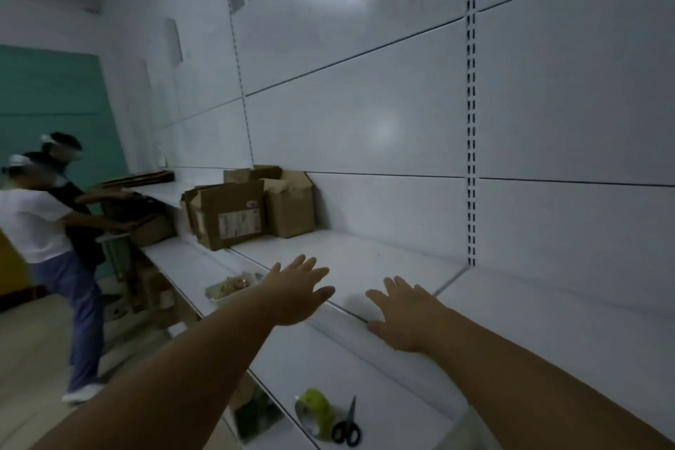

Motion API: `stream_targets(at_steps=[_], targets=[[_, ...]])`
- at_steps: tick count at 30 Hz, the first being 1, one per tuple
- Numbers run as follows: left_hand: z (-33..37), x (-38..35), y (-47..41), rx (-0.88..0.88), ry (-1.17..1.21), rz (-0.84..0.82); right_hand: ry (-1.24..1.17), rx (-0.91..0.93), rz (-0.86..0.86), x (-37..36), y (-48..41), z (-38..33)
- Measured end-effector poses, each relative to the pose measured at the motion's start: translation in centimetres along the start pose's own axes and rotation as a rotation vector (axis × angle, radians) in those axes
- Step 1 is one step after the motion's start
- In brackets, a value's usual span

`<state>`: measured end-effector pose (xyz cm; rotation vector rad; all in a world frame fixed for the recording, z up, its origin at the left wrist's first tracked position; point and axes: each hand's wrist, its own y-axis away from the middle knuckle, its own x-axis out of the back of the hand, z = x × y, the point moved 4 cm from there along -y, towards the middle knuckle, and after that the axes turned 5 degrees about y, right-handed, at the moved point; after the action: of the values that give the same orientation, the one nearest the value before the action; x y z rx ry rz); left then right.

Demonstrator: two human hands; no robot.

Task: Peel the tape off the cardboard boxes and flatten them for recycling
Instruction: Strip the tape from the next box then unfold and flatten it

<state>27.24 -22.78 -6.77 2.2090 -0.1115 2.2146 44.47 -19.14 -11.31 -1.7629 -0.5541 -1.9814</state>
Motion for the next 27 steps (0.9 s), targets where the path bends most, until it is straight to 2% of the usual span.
stream_targets(at_steps=[4,9,13,17,19,23,27], targets=[[-5.8,1.1,-3.5,0.084,0.068,0.025,-0.019,0.063,0.007,0.4,-7.1,-2.1],[-12.1,-0.8,-6.9,0.047,0.064,0.009,-0.018,0.103,-0.011,0.5,-14.5,-5.7],[-17.7,-0.9,-9.6,0.025,0.151,0.044,-0.02,0.056,-0.011,0.6,-19.9,-7.7],[-23.3,-1.0,-11.1,-0.069,0.211,0.06,-0.031,-0.043,-0.056,0.9,-24.2,-9.4],[-26.3,-0.3,-12.4,-0.128,0.164,0.137,-0.034,-0.093,-0.05,1.8,-26.3,-10.3],[-30.4,2.1,-15.8,-0.255,0.137,0.403,-0.095,-0.12,-0.007,3.4,-29.9,-12.7],[-32.7,3.9,-18.7,-0.341,0.224,0.451,-0.026,-0.103,-0.021,3.8,-33.2,-14.3]])
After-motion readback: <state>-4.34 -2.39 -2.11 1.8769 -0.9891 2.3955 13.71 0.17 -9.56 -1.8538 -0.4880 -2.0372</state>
